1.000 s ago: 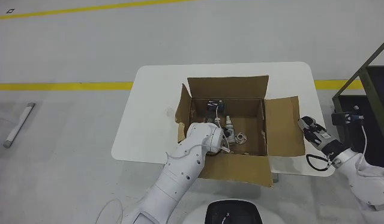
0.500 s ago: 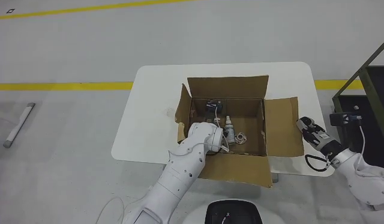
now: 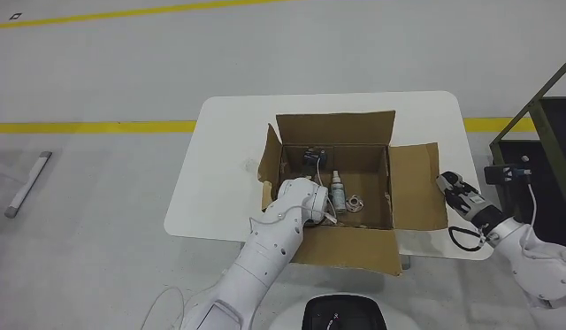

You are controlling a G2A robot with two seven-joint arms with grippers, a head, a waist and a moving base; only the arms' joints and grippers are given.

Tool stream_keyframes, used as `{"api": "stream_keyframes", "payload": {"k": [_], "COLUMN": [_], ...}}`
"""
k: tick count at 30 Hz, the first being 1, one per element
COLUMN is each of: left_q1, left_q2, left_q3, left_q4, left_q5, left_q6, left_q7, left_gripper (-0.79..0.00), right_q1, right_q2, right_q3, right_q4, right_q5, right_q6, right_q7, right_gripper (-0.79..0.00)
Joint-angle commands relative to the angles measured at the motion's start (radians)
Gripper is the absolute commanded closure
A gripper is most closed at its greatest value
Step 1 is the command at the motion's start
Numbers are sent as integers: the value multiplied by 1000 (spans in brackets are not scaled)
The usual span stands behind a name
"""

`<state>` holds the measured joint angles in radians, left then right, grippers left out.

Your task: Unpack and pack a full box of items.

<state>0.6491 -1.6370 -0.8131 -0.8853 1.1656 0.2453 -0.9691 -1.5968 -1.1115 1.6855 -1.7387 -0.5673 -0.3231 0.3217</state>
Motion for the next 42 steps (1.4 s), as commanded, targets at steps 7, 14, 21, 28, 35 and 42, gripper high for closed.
{"api": "stream_keyframes", "payload": {"k": [7,14,21,28,35,42], "left_q1": [-17,-28,-29,-13,60,151], "left_q2": [-13,-22,-27,-20,7,34], "left_q3": [-5,-9,-21,-46,-94,-136], "left_q4": [51,78,87,9,-176,-390], "left_q5": [-17,-25,-34,-41,-4,55], "left_q6": [4,-2,-6,-32,-45,-79], "left_q7": [-7,-13,0,-2,-50,-72], "left_gripper": [-631,-403,0,0,0,0], "right_q1": [2,5,6,10,17,19], "right_q2": [0,0,0,2,5,5], "right_q3": [-2,-4,-4,7,24,20], "right_q4": [2,2,2,-2,-5,-7], "right_q5": [-3,-3,-4,-1,-8,-12], "right_q6": [2,4,5,3,-2,-5], "right_q7": [-4,-4,-5,1,5,2], "right_gripper": [0,0,0,0,0,0]}}
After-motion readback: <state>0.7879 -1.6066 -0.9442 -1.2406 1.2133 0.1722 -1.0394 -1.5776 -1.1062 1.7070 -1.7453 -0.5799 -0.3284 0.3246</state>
